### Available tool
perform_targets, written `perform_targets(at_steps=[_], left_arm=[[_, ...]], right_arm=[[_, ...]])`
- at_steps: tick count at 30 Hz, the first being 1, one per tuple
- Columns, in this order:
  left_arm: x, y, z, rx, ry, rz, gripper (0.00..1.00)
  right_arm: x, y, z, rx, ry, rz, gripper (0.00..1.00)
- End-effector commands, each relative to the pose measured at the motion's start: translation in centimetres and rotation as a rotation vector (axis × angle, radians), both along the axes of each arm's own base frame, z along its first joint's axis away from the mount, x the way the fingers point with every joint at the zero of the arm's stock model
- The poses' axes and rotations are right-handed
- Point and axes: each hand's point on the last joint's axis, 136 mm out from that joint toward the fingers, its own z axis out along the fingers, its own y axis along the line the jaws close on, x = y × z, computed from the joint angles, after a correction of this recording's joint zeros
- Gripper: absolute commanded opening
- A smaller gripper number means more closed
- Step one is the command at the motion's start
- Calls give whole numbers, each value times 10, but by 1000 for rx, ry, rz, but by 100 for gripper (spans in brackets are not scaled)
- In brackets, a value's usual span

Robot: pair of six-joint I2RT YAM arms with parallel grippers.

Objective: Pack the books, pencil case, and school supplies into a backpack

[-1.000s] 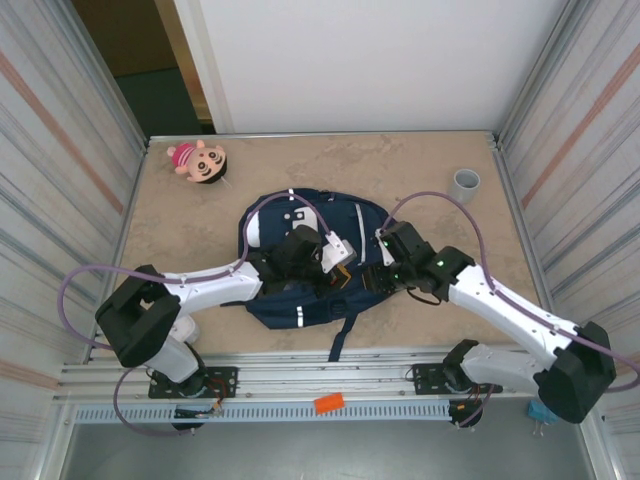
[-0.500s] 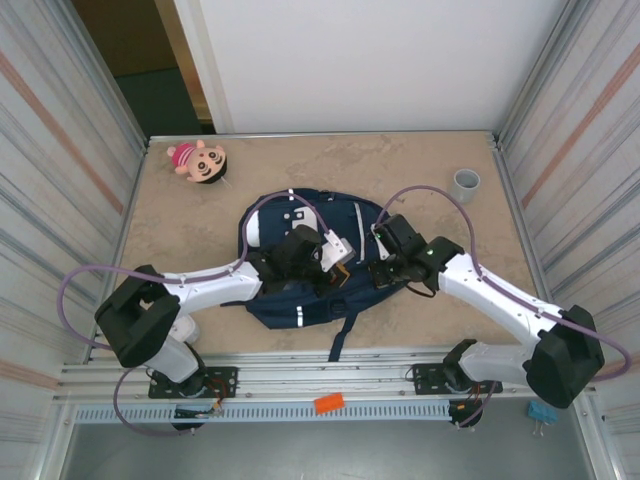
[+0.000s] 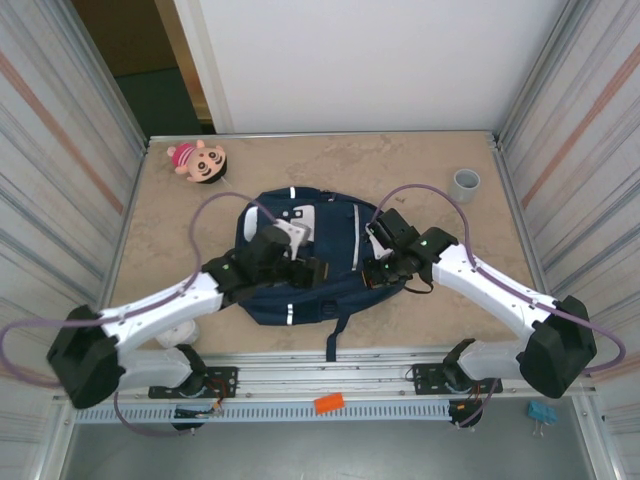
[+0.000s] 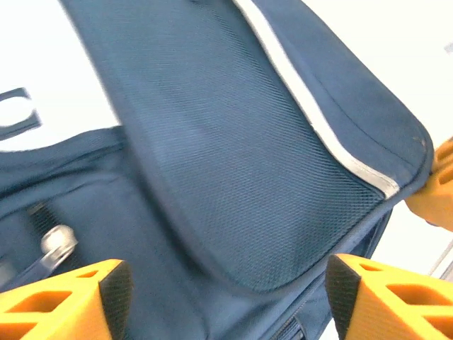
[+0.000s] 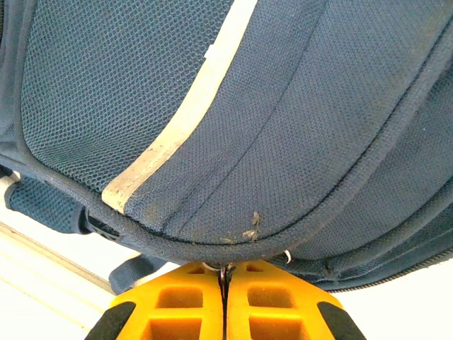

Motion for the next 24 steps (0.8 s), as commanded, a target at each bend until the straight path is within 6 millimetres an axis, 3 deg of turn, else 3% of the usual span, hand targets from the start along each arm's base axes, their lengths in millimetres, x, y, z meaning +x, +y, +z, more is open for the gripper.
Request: perform_targets(at_steps=[1,6,11,18,24], left_arm=[[-15,50,-31,-17,185,301,74],[-38,75,-66,-109,289,434,72],[-31,86,-87,-162,289,509,72],[29,92,-86,-193,253,528,72],[91,62,-66,-197,243,419,70]], right_arm=[[-1,7,13,58,-5,-54,0],[-8,14,8,54,2,-51,0],[-18,29,7,68,11,-15,0],[-35,63,7,124,32,41,0],[-33,89,1,155,28,41,0]])
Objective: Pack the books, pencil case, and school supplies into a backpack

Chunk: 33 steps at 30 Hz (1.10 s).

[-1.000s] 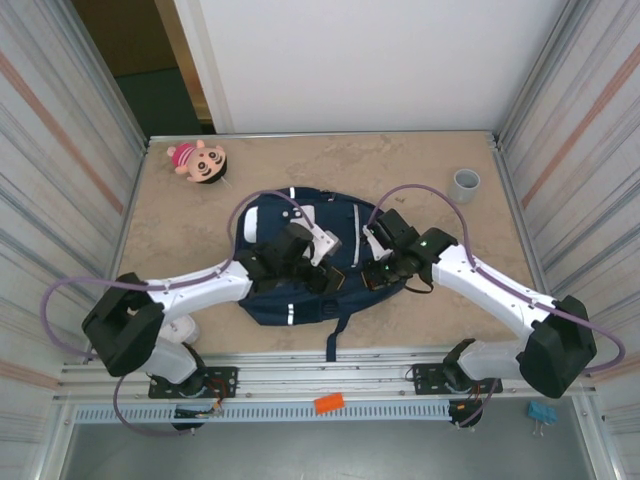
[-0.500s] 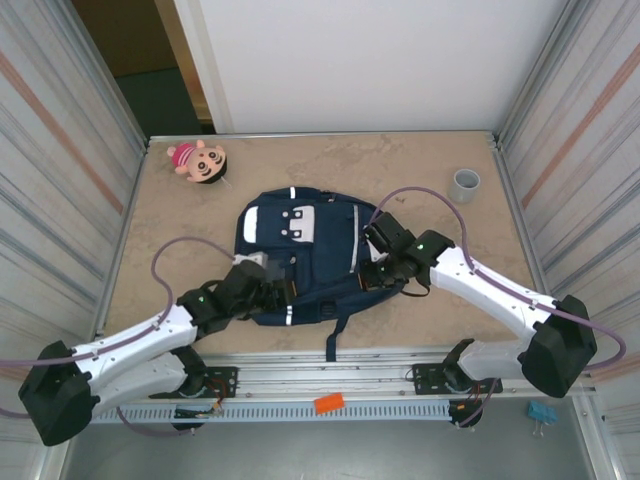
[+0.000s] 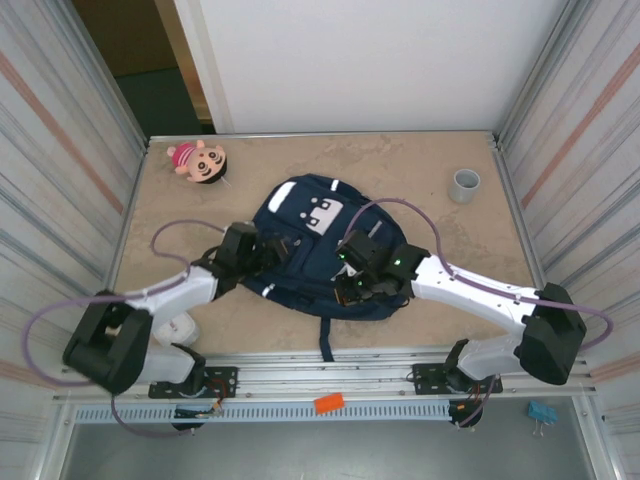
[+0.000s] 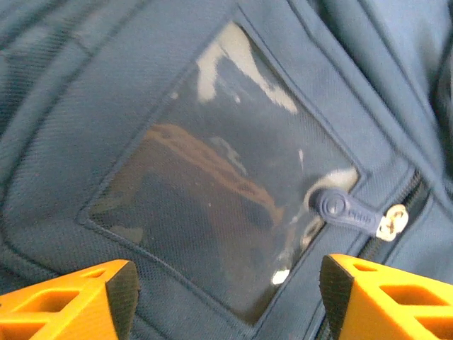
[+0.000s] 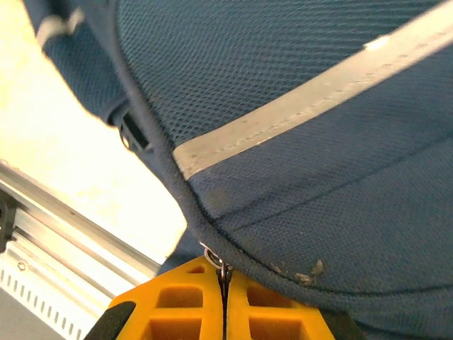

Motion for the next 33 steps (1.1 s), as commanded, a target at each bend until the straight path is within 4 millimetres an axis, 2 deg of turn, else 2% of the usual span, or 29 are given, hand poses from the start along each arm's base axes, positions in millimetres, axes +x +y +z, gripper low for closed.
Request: perform_targets(at_steps=[1,3,5,9,13,16,23,29,31,33], left_arm=[[20,-35,25,-67,-51,-146,71],[20,-40,39,-102,-44,-151,71],[10,-42,51,-154,-29,-140,72],[-28,-40,71,-265,5,-93,72],[-59,-47,75,-411,53,-22,67],[-71,-60,72,-509,88,11,63],[-79,-98,67,-588,145,-22,56],[-74,-126,63,-636,167,-64,46],[-72,-135,62,-645,174,-83,39],[-70,-138,57,-642,182,-80,27]], right_arm=[[9,23,9,77,-9,-17,0],[14,24,8,72,-18,-21,0],[18,26,8,84,-19,-20,0],[21,31,9,119,-21,-14,0],[22,36,14,145,-22,2,0],[20,37,12,146,-19,11,0],[18,39,12,157,-17,28,0],[14,41,11,163,-13,45,0],[13,42,12,167,-13,48,0],[12,41,12,160,-12,56,0]])
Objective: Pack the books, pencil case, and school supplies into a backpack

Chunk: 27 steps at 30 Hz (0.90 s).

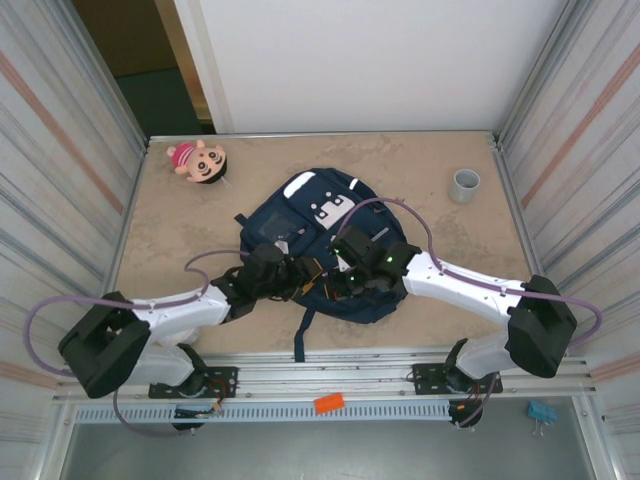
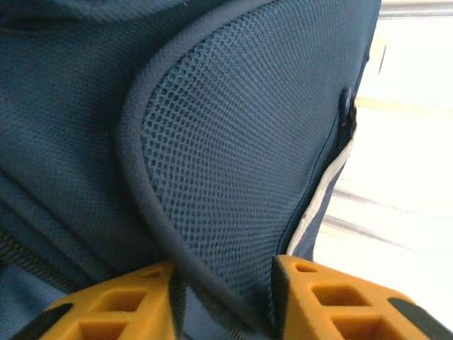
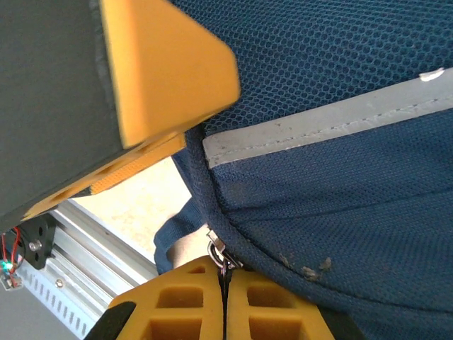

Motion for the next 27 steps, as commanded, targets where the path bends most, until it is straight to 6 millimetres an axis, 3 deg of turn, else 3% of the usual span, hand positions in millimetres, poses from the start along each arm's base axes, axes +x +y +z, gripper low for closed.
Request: perform_targets(at_steps=[1,5,10,13,18,23,27], left_arm=[[10,-18,21,-75,-46,-15,21],[14,0,6,4,-44,-6,1],[16,37,-2,125,-54,9,0],[17,59,-2,162,-58,36,0],[22,73,6,175,-86,12,0],[21,94,-1,260,-90,-19,0],[44,126,0,305,-127,15,0]], right_arm=[[0,14,13,56,-34,53,0],[0,-12,10,-26,-36,32,0],[5,-62,2,-109,1,-58,0],[7,-76,5,-109,-4,-84,0],[11,-76,2,-102,-9,-83,0],[25,-75,11,-56,-39,-110,0],[20,-43,20,89,-45,-98,0]])
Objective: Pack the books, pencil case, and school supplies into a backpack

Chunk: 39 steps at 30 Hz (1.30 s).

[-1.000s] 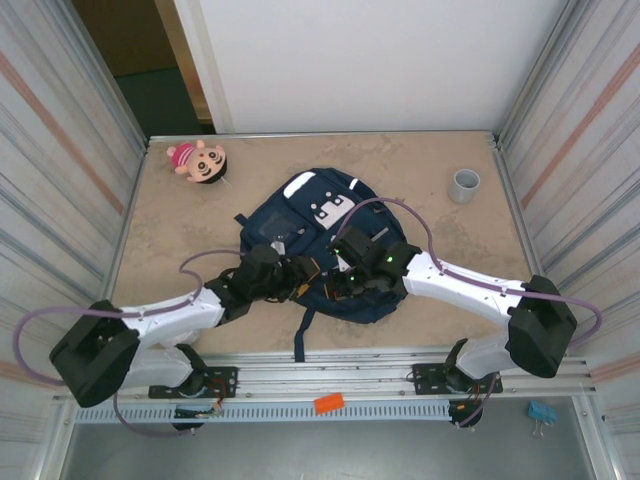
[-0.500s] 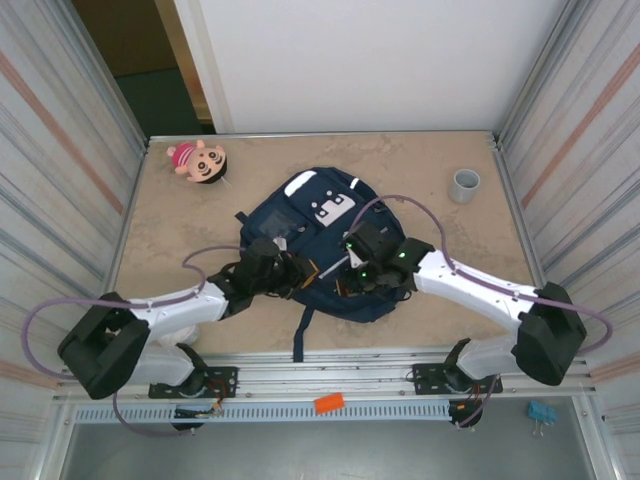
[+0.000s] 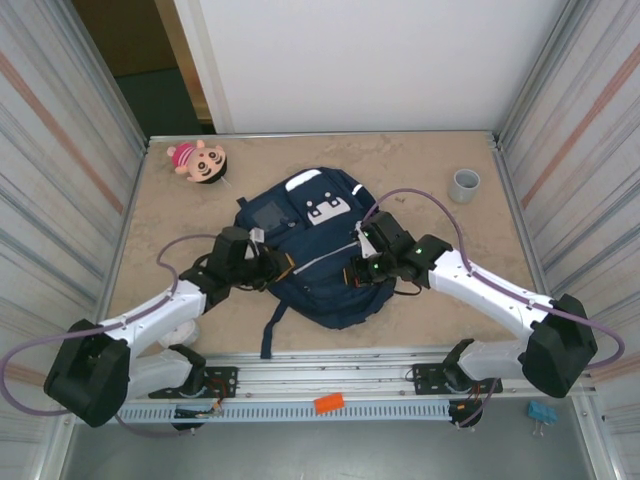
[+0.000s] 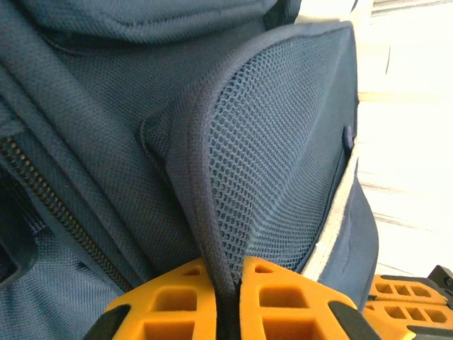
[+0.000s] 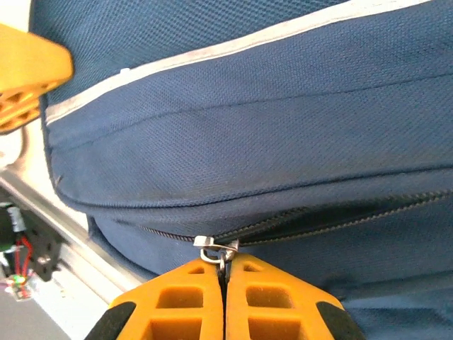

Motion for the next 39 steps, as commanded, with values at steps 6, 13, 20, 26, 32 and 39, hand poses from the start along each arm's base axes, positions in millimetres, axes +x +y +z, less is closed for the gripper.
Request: perform_targets(at_steps=[6,13,20,26,32,39], left_arm=[[63,42,3,177,-95,47,0],[94,35,15,169,-115,58,23],[46,36,28,38,-49,118,56],[-10,25,29,-18,-13,176,60],[-26,15,20,-40,-1,219,57],[-15,0,12,-51,12,193,57]], right_arm=[[-27,49,-4,63,5,24,0],[-22,85,-5,43,-26,68,0],[-8,90,4,45,-50,89,0],[-8,96,-1,55,-34,109,0],[-11,102,-2,70,-28,132,0],[-16,100,-2,72,-19,146,0]])
